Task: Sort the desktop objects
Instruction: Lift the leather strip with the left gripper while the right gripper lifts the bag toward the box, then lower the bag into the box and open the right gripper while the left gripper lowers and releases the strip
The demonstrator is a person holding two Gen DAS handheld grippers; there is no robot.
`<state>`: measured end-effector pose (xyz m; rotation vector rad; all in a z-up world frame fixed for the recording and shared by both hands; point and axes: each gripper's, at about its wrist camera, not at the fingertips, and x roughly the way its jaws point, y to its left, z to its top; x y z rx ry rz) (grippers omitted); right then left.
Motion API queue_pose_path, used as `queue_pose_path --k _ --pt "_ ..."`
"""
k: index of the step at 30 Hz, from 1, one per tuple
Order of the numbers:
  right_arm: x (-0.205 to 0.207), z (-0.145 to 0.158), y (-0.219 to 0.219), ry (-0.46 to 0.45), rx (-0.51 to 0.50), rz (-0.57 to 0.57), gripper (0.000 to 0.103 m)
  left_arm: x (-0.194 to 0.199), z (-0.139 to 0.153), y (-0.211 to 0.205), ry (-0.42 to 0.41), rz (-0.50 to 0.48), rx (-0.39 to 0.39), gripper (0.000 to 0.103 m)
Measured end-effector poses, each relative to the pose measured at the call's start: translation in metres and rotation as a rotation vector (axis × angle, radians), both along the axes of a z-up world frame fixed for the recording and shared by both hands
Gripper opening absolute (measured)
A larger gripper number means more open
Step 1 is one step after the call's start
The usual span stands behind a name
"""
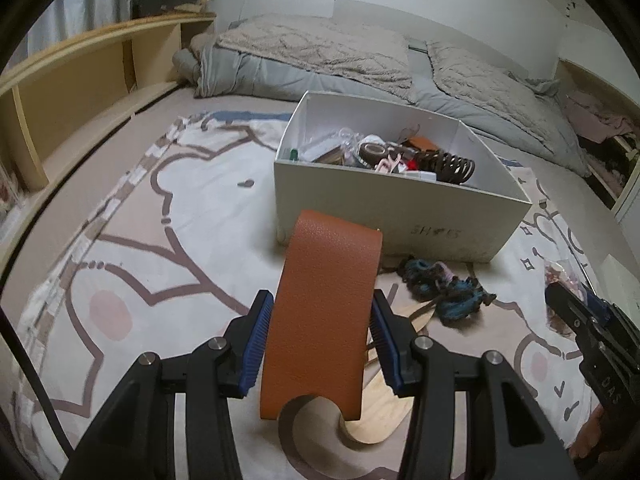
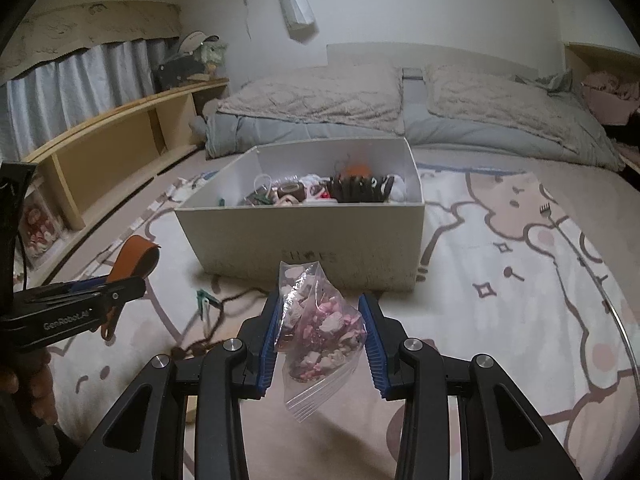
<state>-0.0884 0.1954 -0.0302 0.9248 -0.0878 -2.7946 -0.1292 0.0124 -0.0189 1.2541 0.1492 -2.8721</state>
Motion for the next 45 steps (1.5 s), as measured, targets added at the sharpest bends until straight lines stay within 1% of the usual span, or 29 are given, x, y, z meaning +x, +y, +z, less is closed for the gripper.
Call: queue_pose_path --k 6,12,20,26,33,40,43,45 --pt "0.000 0.014 -0.001 0.006 -0.012 0.004 0.039 -0.001 0.017 0.008 0.022 -0.011 -0.012 0.048" --pt "-0.003 0.036 0.003 0.029 -0.021 0.014 0.039 -0.005 0.036 0.012 0.053 -0.030 -0.005 0.048" --pt "-0.021 0.060 0.011 0.053 -0.018 -0.001 0.039 -0.025 0.060 0.018 0.103 -0.063 -0.010 0.048" --pt "-0.041 0.077 0.015 0.067 -0.032 0.008 0.039 -0.044 0.074 0.024 0.130 -0.087 0.015 0.048" --pt "-0.064 0.099 0.012 0.123 0.003 -0.001 0.039 -0.070 0.089 0.025 0.162 -0.099 0.018 0.048" --pt "-0.096 0.114 0.005 0.157 0.035 0.010 0.039 -0.100 0.094 0.022 0.191 -0.100 0.022 0.048" --pt "-0.115 0.117 0.004 0.153 0.025 0.028 0.039 -0.116 0.094 0.019 0.198 -0.093 0.029 0.048" --pt "-0.128 0.118 0.002 0.154 0.040 0.034 0.039 -0.126 0.094 0.019 0.204 -0.090 0.028 0.048"
